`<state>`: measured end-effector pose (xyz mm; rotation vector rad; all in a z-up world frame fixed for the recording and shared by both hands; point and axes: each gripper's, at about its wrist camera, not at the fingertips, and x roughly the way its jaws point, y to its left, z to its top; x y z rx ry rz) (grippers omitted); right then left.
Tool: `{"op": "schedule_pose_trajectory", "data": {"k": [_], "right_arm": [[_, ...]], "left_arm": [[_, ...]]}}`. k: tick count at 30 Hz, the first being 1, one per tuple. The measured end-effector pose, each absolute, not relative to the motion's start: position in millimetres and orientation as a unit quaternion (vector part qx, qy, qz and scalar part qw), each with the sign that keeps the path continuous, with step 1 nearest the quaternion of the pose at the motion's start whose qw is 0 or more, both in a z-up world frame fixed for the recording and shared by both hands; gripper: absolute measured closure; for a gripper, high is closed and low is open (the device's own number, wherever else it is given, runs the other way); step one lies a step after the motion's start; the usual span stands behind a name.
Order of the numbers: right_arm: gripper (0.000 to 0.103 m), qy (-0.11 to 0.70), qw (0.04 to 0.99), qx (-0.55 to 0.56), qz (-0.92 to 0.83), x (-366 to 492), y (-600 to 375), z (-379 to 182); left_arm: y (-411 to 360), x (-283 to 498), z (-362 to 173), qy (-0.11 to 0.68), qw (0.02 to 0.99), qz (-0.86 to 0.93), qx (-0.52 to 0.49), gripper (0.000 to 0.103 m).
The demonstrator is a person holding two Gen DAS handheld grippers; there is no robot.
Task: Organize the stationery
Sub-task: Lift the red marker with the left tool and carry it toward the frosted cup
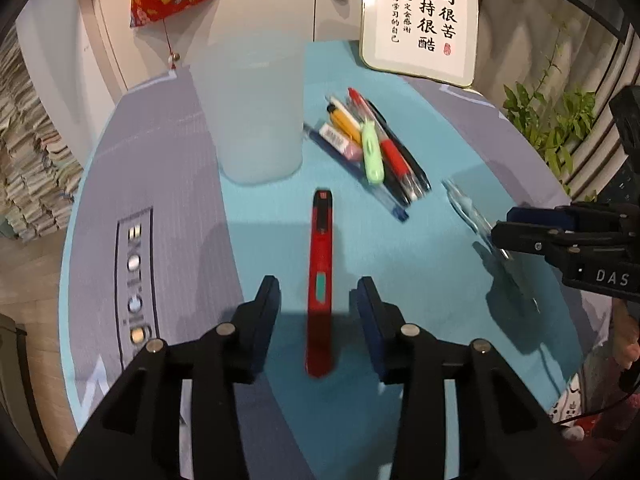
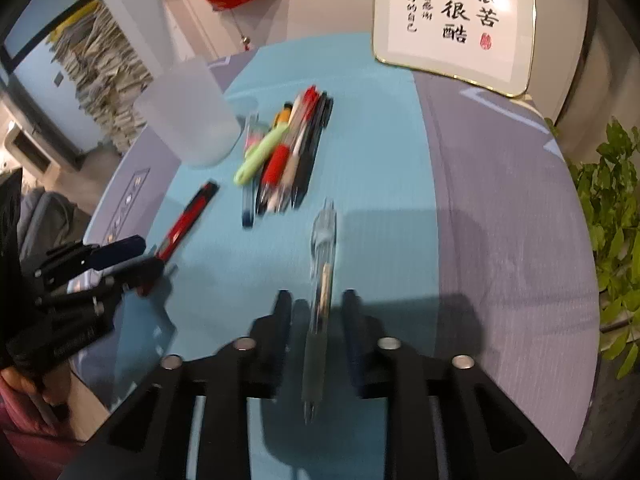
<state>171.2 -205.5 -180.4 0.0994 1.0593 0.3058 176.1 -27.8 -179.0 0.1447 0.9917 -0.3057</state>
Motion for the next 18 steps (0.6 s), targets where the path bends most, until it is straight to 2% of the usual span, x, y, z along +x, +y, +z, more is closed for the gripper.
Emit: {"op": "schedule_pose_trajectory", "data": {"k": [15, 16, 17, 18], "right_arm": [[0.068, 0.513, 0.851, 0.004, 0.115, 212.3, -180.5, -190.9], [0.071, 0.512, 0.852, -0.004, 0.112, 211.9, -178.8, -191.3], [0.082, 0.510, 0.853, -0.012, 0.109, 211.5, -177.4, -191.7], [0.086, 0.510, 0.853, -0.010, 0.110, 211.8, -177.7, -191.8]], "left_arm": [[-49.3, 219.6, -190.9, 0.485, 0.857, -0.155, 0.079, 0.067], [-50.2, 219.9, -190.6, 0.482, 0.859, -0.153, 0.080, 0.067], [-49.3, 219.1, -190.4, 0.481, 0.860, -0.152, 0.081, 0.069], [-49.0, 219.1, -189.9, 0.480, 0.860, -0.152, 0.081, 0.084]]}}
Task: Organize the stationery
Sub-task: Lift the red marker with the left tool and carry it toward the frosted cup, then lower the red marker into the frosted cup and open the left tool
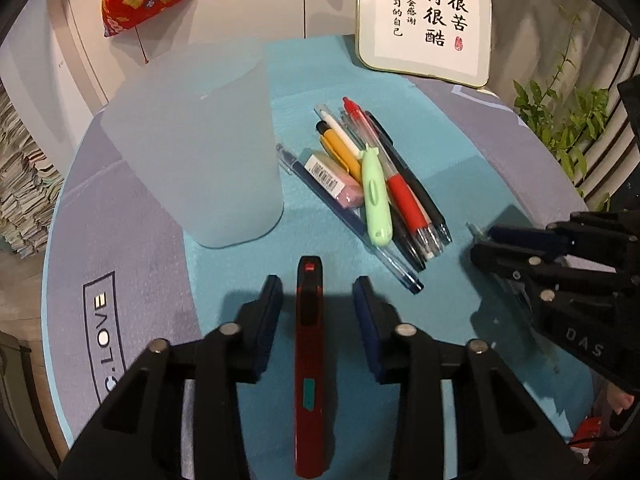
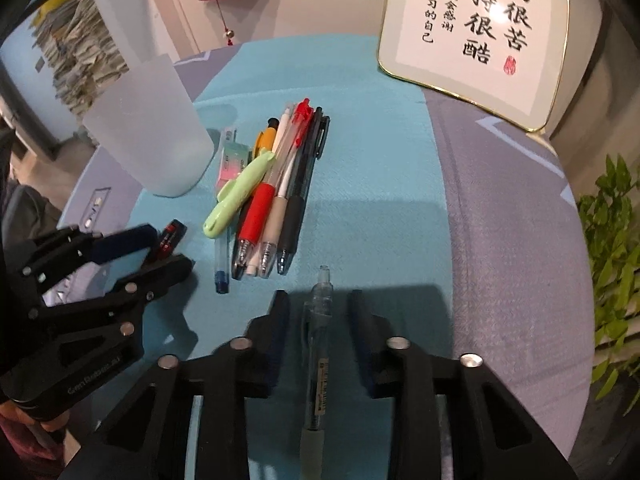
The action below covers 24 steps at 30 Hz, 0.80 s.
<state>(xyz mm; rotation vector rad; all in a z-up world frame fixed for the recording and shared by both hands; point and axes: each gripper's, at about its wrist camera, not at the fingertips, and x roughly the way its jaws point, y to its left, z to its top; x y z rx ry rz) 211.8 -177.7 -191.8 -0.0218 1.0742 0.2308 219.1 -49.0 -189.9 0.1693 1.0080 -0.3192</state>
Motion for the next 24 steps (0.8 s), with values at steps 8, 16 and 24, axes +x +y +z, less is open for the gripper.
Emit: {"op": "schedule_pose_trajectory", "data": {"k": [8, 16, 24], "right_arm": [[0.087, 0.482, 0.866, 0.036, 0.126, 200.8, -190.9, -165.7], [0.087, 0.433, 0.890, 0.052, 0.132, 172.9, -191.0, -125.5], [0.087, 0.386, 0.910, 0.058, 0.142, 149.3, -188.2, -90.7]], "left_arm": [[-41.2, 204.6, -166.1, 0.453, 0.876, -0.148, 0.070, 0.092], [-33.1, 177.0, -131.5, 0.410, 0.897, -0.151, 0.062, 0.092], [-22.0, 162.4, -96.8, 0.365, 0.918, -0.150, 0.044, 0.092]]}}
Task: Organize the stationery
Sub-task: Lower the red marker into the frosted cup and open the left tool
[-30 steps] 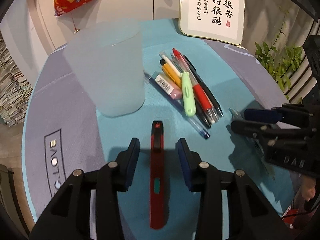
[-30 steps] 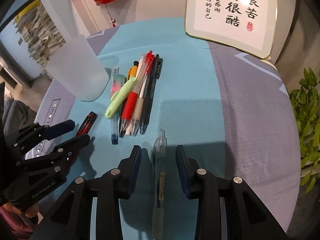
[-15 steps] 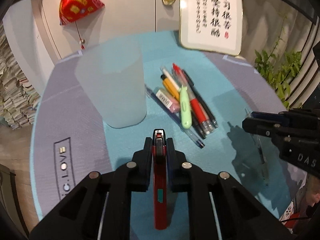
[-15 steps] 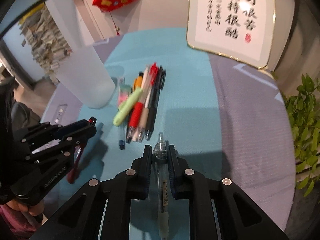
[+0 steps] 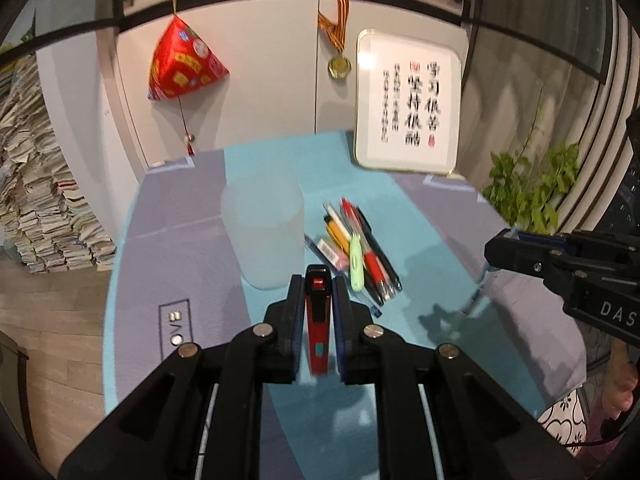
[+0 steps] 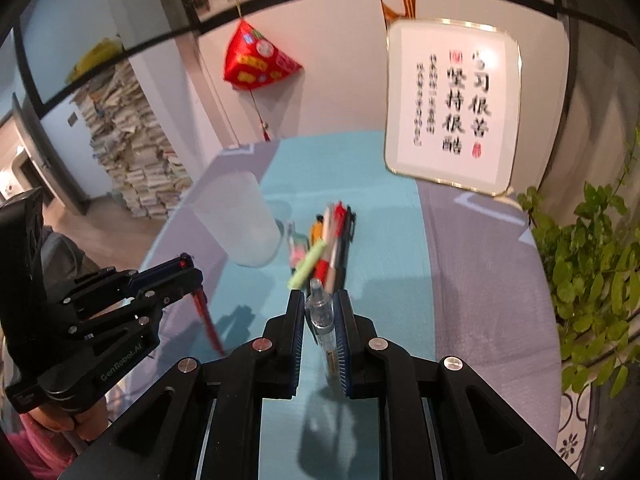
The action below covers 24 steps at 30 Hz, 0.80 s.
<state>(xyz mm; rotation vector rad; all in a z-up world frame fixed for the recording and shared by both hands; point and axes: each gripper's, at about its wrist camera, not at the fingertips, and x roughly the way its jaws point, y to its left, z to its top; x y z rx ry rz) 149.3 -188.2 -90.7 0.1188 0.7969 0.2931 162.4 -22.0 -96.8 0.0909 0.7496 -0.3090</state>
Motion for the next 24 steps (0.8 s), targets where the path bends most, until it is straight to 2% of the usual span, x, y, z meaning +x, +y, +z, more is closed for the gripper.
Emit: {"op": "schedule_pose_trajectory", "data": {"k": [16, 24], "right_arm": [[0.091, 0.344, 0.924, 0.075, 0.151, 148.0, -181.6, -60.5], [0.091, 0.339, 0.926, 0.079, 0.148, 157.5, -184.8, -51.9]], "left_arm": [[-2.7, 202.6, -28.4, 0.289, 0.950, -0.117, 0.025, 0.092], [15.6, 232.7, -33.6, 0.302, 0.948, -0.098, 0.000, 0.092]]}}
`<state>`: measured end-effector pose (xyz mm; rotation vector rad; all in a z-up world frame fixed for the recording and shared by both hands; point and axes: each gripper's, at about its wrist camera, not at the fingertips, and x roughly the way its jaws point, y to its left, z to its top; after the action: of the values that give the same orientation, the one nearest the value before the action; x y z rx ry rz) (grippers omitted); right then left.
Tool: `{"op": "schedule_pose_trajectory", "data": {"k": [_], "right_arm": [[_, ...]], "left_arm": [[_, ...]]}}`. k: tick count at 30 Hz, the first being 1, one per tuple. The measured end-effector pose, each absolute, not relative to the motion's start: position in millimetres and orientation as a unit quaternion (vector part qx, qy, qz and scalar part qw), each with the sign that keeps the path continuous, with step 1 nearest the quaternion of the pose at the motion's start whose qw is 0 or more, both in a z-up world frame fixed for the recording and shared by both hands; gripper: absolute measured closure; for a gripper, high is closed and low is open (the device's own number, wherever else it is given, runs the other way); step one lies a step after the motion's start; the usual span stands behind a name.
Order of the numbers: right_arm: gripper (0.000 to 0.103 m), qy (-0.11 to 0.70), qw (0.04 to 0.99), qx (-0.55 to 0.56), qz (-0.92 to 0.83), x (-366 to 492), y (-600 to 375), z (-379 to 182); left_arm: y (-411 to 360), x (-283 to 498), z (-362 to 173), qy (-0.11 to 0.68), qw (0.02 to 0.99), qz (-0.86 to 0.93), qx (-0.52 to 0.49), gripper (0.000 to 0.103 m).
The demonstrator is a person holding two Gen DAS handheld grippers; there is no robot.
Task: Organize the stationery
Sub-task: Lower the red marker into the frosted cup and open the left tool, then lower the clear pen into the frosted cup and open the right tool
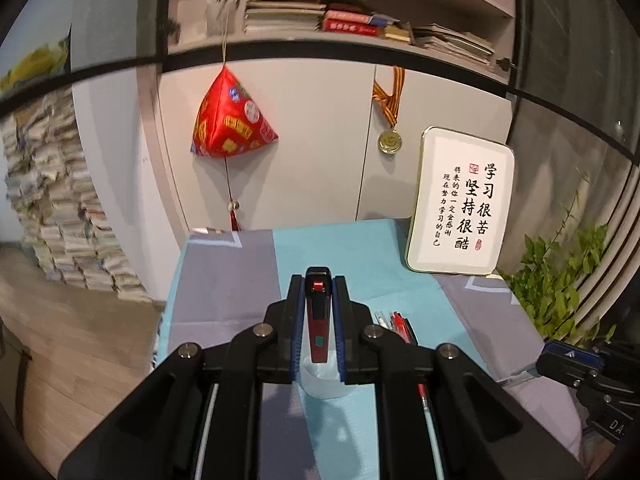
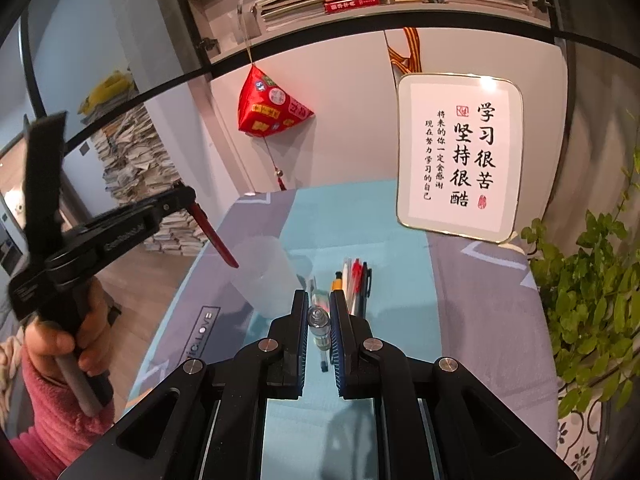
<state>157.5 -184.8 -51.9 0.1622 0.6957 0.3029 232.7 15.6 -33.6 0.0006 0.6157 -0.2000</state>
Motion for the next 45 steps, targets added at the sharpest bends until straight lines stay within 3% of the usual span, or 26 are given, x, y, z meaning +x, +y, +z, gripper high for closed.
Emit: {"op": "schedule_pose_trajectory", "data": {"k": [12, 29, 34, 45], "right_arm": [[0.091, 0.338, 0.925, 0.060, 0.164, 170.5, -157.6, -44.0], [0.091, 0.332, 0.927, 0.041, 0.170, 178.6, -129.9, -27.9], [0.091, 0.322, 0.932, 0.033, 0.166, 182.0, -124.6, -16.5], [0.091, 0.319, 0.931, 0.017, 0.175, 204.4, -96.3, -9.9]], "left_arm": [[22.7, 251.4, -80.8, 0.365, 0.926, -0.100, -0.009, 0.092], [25.0, 242.1, -95.8, 0.366, 0.924, -0.110, -0.013, 0.091], [40.3, 229.2, -89.7, 0.348, 0.932, -0.098, -0.029, 0.068], [78.9, 194.1, -98.6, 0.331, 0.942, -0.044, -0.024, 0.061]]}}
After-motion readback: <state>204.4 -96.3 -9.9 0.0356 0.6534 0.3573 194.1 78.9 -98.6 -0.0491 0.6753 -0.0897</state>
